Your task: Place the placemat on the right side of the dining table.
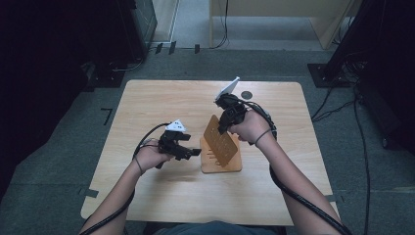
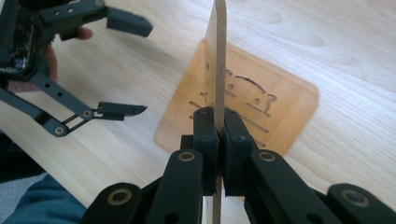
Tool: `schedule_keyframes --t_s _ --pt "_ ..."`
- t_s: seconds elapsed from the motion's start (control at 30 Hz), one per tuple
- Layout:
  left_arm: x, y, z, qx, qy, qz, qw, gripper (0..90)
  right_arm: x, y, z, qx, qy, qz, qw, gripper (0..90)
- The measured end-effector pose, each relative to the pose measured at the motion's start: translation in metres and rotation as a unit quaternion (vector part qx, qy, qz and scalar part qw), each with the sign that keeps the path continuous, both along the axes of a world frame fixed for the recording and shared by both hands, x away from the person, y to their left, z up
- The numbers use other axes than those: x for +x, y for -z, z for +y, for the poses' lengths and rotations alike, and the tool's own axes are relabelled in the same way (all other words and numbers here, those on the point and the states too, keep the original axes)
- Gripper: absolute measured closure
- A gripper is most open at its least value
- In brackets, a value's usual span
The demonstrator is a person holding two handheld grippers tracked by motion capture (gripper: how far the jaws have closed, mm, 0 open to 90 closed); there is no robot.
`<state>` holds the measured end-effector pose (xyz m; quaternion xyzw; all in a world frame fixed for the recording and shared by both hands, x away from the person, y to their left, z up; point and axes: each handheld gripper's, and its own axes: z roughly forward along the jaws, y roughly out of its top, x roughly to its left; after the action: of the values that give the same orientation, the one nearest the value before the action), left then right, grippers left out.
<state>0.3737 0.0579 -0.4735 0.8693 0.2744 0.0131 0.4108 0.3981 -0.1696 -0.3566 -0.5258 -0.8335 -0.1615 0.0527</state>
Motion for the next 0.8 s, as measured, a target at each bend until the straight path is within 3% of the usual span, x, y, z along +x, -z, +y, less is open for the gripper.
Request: schedule_keyframes --t_s 0.4,0.8 --pt "-0.006 0.007 -0.016 0.014 0.017 0.000 0.9998 16.3 0.004 -0.005 -0.023 0.003 0.027 -0.017 0.9995 87.8" --pt "-0.008 0.015 -0.018 0.021 0.016 0.002 0.9996 16.4 0.009 -0.002 -0.040 0.003 0.048 -0.013 0.9988 87.7"
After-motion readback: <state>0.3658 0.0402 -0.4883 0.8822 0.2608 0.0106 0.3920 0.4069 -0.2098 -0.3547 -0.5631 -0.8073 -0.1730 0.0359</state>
